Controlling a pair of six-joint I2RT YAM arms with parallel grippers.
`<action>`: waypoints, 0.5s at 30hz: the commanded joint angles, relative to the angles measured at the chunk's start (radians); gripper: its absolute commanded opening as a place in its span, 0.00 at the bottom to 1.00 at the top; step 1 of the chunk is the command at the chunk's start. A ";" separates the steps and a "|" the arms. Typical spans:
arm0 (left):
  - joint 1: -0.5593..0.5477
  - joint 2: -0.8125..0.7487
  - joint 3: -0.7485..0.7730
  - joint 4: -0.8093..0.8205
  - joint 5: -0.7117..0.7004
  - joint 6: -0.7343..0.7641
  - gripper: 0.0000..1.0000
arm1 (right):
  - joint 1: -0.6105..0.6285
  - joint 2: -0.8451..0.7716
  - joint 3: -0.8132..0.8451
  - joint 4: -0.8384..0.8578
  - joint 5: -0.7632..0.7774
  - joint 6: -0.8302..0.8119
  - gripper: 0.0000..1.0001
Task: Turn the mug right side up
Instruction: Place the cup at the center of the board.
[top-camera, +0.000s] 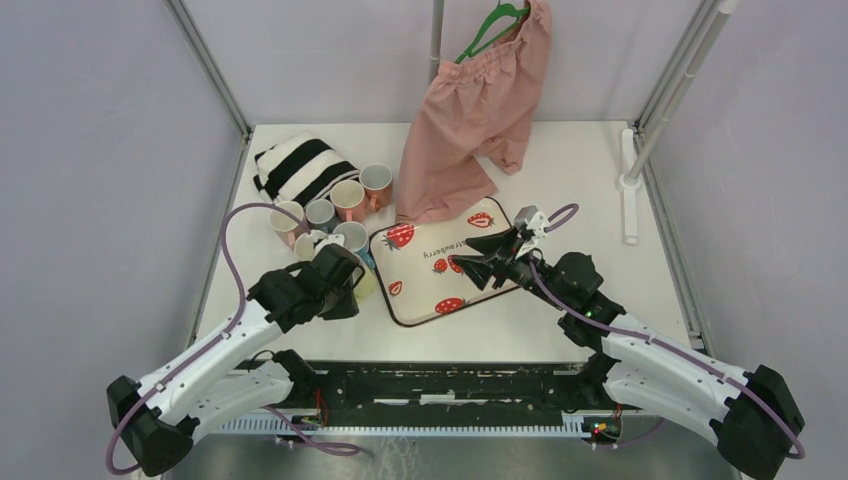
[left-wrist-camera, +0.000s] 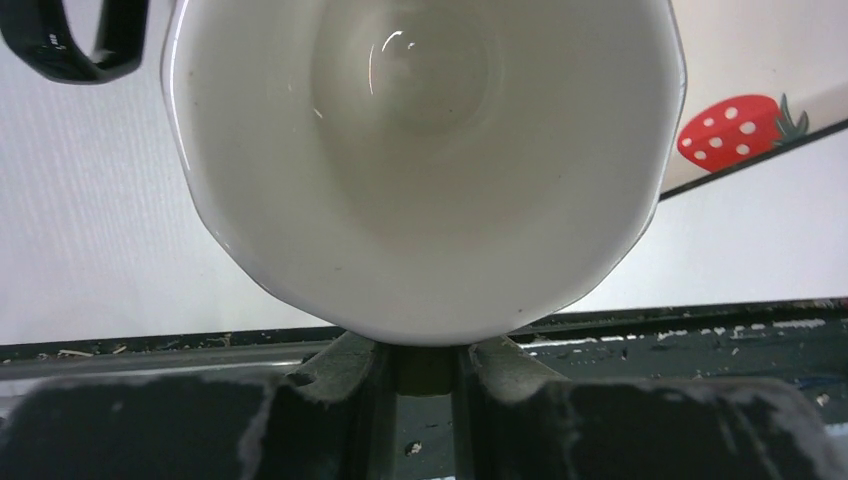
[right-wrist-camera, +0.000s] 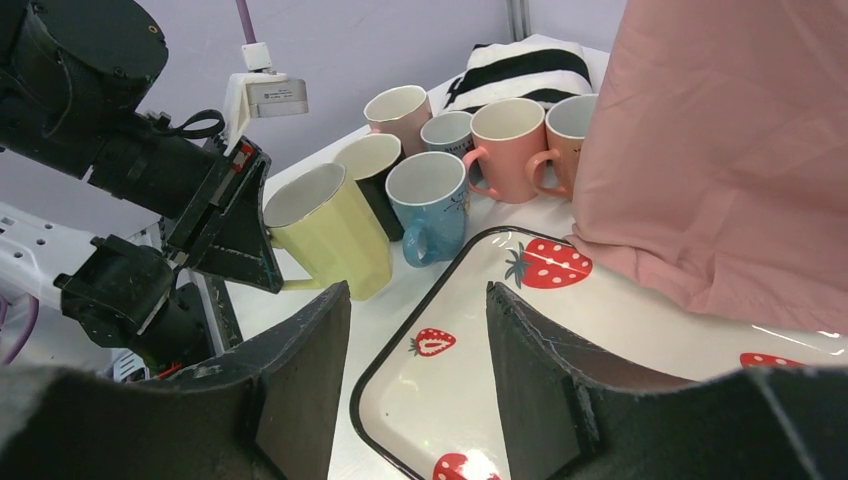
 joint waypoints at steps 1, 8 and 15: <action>-0.005 0.010 0.056 0.058 -0.130 -0.069 0.02 | 0.005 -0.002 0.001 0.010 0.024 0.002 0.58; -0.005 0.085 0.019 0.112 -0.194 -0.127 0.02 | 0.004 0.013 0.018 -0.001 0.016 0.000 0.58; -0.005 0.145 -0.003 0.167 -0.256 -0.144 0.02 | 0.004 0.017 0.025 -0.014 0.020 -0.007 0.58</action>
